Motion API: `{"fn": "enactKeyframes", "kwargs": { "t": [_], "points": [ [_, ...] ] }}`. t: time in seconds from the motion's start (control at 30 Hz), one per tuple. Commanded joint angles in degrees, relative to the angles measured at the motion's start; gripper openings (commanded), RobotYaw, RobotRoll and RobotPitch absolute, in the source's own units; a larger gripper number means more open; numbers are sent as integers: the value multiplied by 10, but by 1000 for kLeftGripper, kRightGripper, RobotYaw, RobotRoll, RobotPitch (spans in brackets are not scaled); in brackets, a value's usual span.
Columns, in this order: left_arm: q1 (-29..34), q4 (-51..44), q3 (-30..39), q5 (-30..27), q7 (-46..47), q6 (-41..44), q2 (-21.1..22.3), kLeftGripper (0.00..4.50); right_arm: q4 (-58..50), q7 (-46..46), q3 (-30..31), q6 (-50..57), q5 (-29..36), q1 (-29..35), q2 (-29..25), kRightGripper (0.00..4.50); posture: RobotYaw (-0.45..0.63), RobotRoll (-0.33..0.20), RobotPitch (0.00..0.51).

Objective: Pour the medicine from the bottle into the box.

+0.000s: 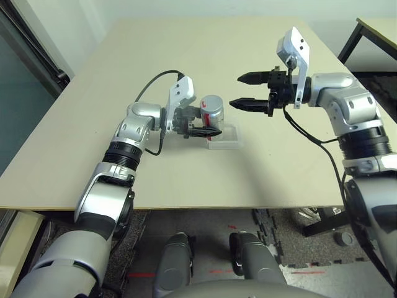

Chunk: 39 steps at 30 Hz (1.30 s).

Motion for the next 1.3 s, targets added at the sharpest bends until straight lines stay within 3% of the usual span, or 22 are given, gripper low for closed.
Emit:
{"fn": "enactKeyframes", "kwargs": {
  "t": [0.03, 0.4, 1.07, 1.27, 1.3],
  "points": [
    [-7, 10, 4, 1, 2, -7, 3, 2754, -42, 8, 4, 23, 15, 13, 0, 4500, -20, 0, 76],
    [-35, 46, 2, 5, 1, -25, -4, 2754, -88, 5, 14, 55, 29, 10, 19, 4500, -25, 0, 79],
    [-40, 50, -6, 9, -3, -30, -25, 2754, -17, -38, 38, 12, -14, -41, 81, 4500, -14, 0, 80],
    [-37, 46, -7, 8, -3, -27, -26, 2754, -18, -36, 41, 11, -16, -39, 85, 2591, -11, 0, 82],
    [-36, 45, -7, 7, -4, -26, -26, 2754, -19, -36, 41, 12, -16, -38, 86, 2591, -12, 0, 82]
  ]
}}
